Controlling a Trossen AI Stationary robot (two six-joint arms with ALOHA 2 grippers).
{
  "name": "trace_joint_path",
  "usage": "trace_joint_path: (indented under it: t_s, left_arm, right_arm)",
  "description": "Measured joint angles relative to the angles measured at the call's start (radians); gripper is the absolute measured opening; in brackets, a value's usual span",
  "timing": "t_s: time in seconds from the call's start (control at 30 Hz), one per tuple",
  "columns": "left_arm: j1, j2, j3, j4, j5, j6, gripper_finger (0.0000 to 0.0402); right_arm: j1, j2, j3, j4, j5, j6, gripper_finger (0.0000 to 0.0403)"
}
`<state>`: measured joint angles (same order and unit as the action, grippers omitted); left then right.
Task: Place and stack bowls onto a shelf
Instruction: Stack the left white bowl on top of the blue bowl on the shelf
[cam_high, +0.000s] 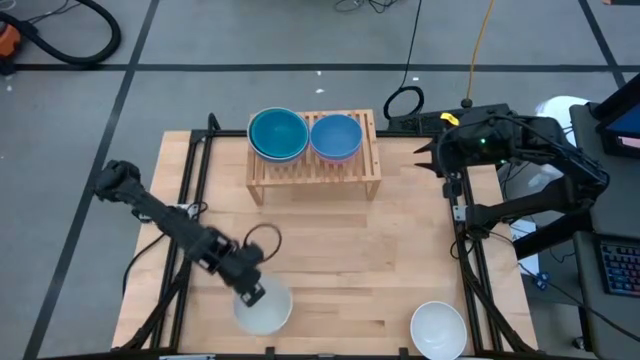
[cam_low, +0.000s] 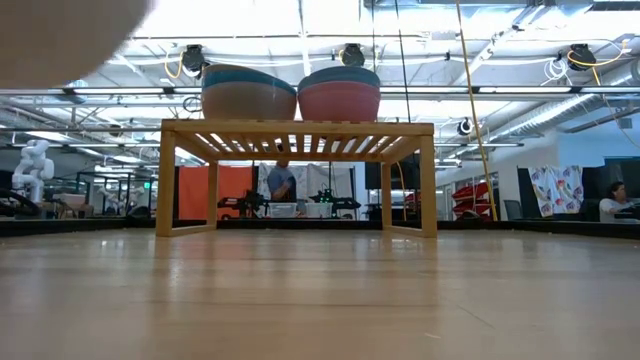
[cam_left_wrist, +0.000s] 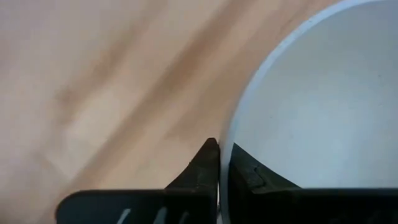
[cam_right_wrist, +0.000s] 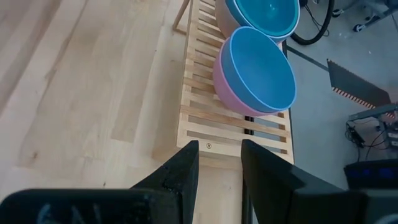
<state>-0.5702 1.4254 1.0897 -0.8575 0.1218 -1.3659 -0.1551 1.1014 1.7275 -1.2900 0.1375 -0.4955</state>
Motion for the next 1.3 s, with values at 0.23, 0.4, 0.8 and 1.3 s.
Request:
trace_joint_path:
  t_s: [0.23,0.4,0.8,1.3]
  left_arm:
    - [0.228,0.0,0.375,-0.399,-0.156,0.237,0.0005]
    - [0.406,0.005,0.621,-0.552,-0.261,0.428,0.0005]
    - [0.771,0.206,1.095,-0.637,-0.32,0.998,0.0005]
    - [1.015,0.409,1.265,-0.474,-0.2,1.395,0.0005]
  right_arm:
    - [0.0,-0.021,0.0,0.0,0.0,-0.014,0.0116]
    - [0.0,-0.041,0.0,-0.001,0.0,-0.014,0.0116]
    - [-0.001,-0.054,0.0,-0.001,0.105,0.016,0.0116]
    - [0.0,-0.051,0.0,0.0,0.13,0.123,0.0116]
